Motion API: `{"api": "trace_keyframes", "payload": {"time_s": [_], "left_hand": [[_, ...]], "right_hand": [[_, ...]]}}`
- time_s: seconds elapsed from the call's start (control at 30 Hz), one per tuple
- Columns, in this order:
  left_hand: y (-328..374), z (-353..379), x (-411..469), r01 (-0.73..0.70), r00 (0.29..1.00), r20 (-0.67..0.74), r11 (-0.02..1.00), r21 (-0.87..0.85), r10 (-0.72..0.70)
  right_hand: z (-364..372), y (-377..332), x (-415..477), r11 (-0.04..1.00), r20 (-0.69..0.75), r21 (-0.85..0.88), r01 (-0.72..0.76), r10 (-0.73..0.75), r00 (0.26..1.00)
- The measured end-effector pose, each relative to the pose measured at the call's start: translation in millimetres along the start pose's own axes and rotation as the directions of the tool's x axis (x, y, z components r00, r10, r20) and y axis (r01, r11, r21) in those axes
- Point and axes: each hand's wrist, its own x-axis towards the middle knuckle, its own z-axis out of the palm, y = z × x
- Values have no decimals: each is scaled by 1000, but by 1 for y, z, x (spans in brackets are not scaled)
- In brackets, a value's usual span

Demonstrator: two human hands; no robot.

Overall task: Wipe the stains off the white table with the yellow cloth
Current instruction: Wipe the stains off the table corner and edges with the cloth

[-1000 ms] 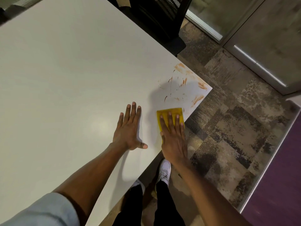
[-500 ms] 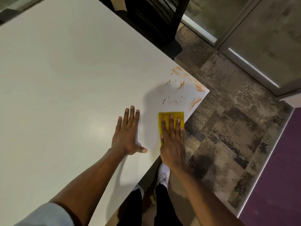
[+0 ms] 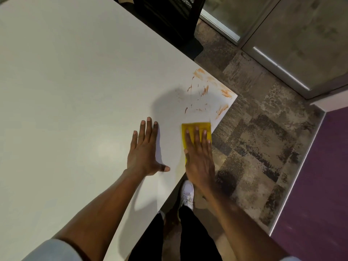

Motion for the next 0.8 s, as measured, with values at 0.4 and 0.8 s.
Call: {"api": "trace_keyframes", "payload": {"time_s": [0.4,0.8], "left_hand": [[-3,2,2,-19,1000,1,1000,-2,19],[2,0,3,21,1000,0,1000,12,-21]], "right_hand": [[10,-15,-26,998,-9,29,-48,49,999],[-13,10,17,998,9,50,25,-25,1000]]}}
